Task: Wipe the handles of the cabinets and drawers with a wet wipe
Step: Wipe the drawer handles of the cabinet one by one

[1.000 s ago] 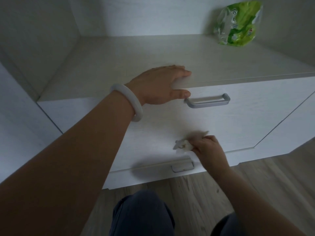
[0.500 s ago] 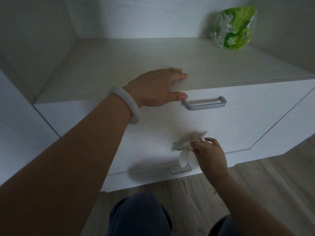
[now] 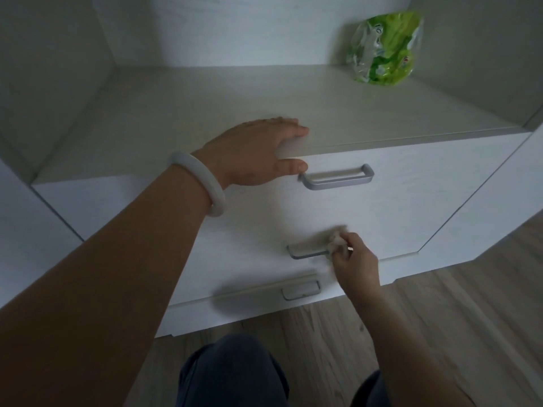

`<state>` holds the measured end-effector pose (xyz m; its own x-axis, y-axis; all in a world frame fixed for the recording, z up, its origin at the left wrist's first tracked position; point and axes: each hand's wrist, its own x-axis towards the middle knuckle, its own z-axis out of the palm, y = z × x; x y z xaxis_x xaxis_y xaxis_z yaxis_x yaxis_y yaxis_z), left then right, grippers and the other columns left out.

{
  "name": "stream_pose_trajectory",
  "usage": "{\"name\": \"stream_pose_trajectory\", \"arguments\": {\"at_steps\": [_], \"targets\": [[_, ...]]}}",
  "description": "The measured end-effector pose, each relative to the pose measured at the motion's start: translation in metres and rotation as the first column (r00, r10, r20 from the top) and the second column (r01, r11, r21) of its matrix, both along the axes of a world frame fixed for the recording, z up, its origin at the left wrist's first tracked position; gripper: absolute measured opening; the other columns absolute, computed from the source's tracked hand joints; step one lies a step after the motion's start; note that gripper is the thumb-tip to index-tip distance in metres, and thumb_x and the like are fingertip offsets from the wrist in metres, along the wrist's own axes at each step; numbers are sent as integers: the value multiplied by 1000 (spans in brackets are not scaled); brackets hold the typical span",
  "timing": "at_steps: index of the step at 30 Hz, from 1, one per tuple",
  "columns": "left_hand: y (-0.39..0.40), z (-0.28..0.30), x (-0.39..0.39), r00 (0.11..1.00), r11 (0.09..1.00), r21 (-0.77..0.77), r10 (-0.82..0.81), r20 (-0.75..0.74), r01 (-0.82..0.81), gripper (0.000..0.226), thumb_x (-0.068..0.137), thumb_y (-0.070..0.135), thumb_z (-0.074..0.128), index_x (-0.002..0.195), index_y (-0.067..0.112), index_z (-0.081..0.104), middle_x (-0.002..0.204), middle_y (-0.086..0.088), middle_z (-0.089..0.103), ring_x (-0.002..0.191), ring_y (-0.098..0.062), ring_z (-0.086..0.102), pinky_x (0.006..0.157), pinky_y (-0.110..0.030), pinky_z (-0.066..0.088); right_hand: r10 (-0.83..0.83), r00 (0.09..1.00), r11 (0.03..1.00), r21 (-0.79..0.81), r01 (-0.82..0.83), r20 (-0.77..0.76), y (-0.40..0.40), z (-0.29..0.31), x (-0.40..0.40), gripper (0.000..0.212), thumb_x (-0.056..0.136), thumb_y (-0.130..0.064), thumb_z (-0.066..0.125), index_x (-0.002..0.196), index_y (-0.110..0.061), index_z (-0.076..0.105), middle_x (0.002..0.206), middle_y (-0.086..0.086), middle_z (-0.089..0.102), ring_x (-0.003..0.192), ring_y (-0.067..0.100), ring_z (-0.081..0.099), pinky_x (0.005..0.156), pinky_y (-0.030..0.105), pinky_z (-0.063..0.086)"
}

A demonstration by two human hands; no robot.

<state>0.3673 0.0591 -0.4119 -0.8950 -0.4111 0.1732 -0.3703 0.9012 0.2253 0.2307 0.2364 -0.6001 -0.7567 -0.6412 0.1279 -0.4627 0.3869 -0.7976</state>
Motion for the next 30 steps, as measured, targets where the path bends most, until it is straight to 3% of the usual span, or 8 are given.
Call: {"name": "stream_pose_trajectory", "arguments": {"at_steps": [2,4,9,14,17,20,24,30], "targets": [[0,0,0,1000,1000,-1,-2,-5,2,69,88,54,55,149,31,30,158,8,24,145,-9,20,119,-32,16,-3,961,988,-149,46,276,5,-1,1,15,94,-25,57,89,-19,69,82,-1,68,82,19,60,69,22,44],[0,0,0,1000,1000,8,-3,-14,3,69,88,54,55,148,31,31,158,7,25,145,-10,21,120,-33,16,-8,849,957,-243,160,529,8,-4,-3,22,92,-32,61,83,-17,74,88,8,71,86,20,63,81,33,49],[0,1,1,1000,1000,13,-6,-9,6,68,89,53,55,148,30,31,158,6,24,145,-10,20,120,-34,16,-66,680,890,-265,371,730,-5,-6,-1,15,82,-11,75,70,-18,71,82,4,70,87,19,63,91,35,50],[-1,1,0,1000,1000,16,-2,-10,2,69,88,54,56,148,31,30,158,7,24,145,-10,20,120,-34,16,-276,736,835,-226,503,618,-11,-6,21,15,83,-12,74,70,-12,66,71,-1,66,70,13,59,67,22,47],[0,1,1,1000,1000,14,-2,-6,2,69,89,54,56,149,30,30,158,7,23,146,-10,19,120,-34,16,-249,788,875,-218,432,563,-12,-5,35,12,84,-12,73,74,-11,67,73,2,69,67,12,61,64,23,49],[1,1,1,1000,1000,11,-3,-8,3,69,89,53,55,149,30,30,158,8,23,145,-9,20,119,-30,15,-254,775,859,-232,456,579,-11,1,21,13,84,-10,72,72,-14,67,70,0,67,62,11,59,56,20,47],[0,0,0,1000,1000,6,-4,-22,5,69,88,53,56,148,30,32,158,7,25,145,-9,21,119,-31,17,-280,707,802,-247,544,650,-14,-1,13,15,84,-8,73,72,-15,66,76,-2,67,71,10,61,59,12,48],[1,0,1,1000,1000,-1,-9,-12,9,69,89,53,55,148,29,31,158,6,24,145,-10,20,119,-32,16,-214,750,854,-253,455,625,-15,-5,33,13,81,-7,75,71,-11,68,79,4,70,76,14,65,72,24,55]]}}
